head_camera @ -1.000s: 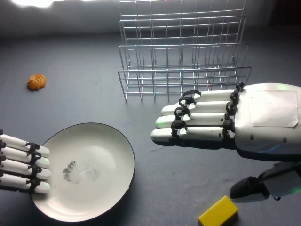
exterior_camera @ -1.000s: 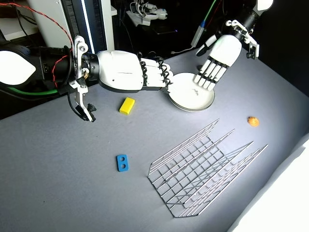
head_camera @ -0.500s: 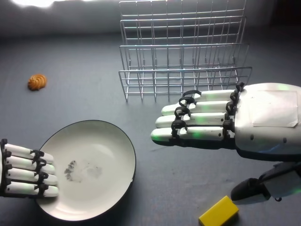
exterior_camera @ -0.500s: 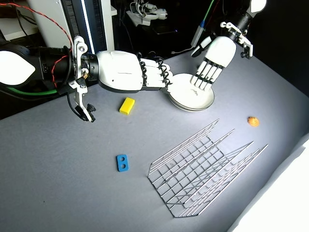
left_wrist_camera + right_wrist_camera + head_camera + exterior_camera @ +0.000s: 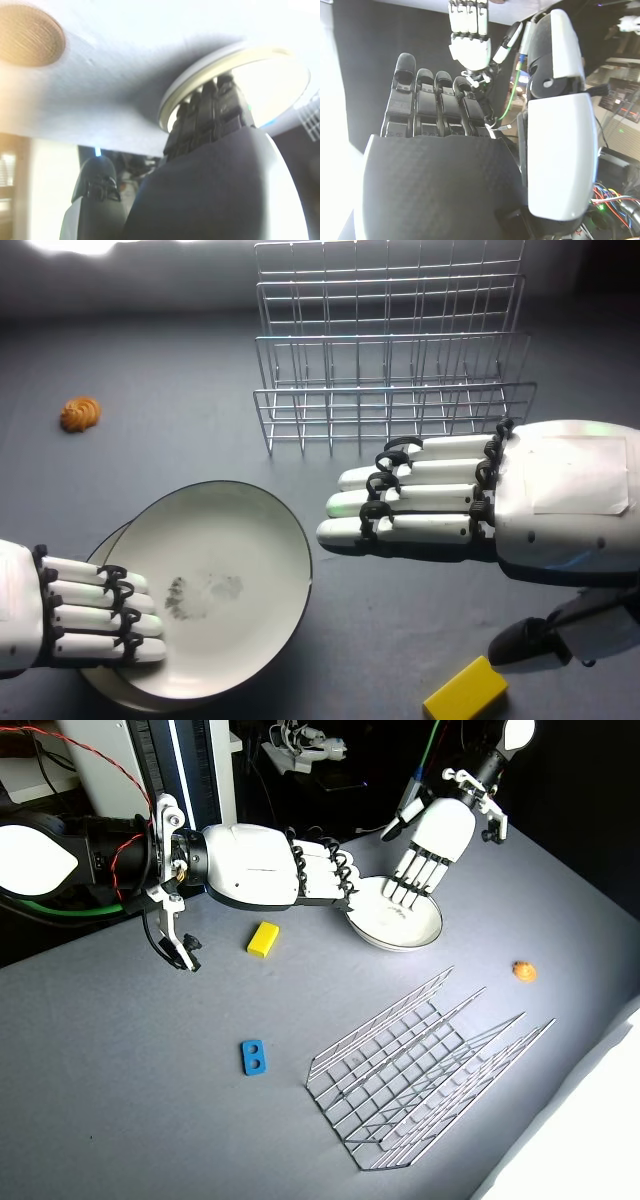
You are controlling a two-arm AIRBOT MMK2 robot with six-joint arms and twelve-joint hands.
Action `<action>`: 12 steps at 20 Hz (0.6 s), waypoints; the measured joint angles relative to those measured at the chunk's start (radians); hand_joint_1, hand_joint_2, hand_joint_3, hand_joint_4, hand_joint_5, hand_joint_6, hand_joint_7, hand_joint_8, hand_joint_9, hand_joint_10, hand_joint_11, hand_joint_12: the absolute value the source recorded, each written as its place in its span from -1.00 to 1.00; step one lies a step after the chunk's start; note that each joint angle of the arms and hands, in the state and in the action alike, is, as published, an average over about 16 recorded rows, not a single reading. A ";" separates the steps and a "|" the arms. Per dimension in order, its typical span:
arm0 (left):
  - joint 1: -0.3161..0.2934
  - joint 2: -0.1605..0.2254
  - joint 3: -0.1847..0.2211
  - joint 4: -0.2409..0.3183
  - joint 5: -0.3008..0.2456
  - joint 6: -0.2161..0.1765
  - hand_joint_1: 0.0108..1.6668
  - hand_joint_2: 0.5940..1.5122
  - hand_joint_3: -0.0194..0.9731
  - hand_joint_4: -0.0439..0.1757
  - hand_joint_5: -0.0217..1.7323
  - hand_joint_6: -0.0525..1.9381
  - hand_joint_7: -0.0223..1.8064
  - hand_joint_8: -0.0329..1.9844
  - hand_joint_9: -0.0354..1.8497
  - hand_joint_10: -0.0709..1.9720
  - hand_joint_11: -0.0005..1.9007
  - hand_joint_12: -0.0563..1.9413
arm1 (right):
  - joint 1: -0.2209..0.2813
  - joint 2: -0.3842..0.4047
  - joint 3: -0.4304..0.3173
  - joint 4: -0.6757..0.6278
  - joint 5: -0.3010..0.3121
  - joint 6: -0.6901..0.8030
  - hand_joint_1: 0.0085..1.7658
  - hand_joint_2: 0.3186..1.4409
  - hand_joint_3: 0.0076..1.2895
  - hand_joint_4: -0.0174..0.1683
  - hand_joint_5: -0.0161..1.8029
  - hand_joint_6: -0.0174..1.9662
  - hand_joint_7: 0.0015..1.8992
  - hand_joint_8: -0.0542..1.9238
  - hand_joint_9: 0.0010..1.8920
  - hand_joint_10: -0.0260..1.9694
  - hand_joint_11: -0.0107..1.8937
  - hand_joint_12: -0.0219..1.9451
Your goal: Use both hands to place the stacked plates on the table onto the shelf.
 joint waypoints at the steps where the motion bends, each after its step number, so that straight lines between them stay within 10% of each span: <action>1: 0.001 -0.004 -0.006 -0.013 0.004 0.000 -0.99 0.26 -0.93 -0.64 -0.97 -0.96 -0.98 -0.98 -0.96 -0.93 -0.98 -0.95 | 0.003 -0.003 0.000 0.004 -0.004 -0.004 0.19 0.15 -0.97 -0.88 -0.96 -0.96 -0.98 -0.93 -0.98 -0.97 -0.98 -0.49; 12: -0.005 -0.048 -0.060 -0.145 0.051 0.002 -0.99 0.23 -0.93 -0.63 -0.96 -0.96 -0.98 -0.98 -0.96 -0.94 -0.98 -0.95 | 0.044 -0.105 0.004 0.085 -0.083 -0.262 0.21 0.15 -0.97 -0.83 -0.96 -0.96 -0.98 -0.93 -0.98 -0.97 -0.98 -0.49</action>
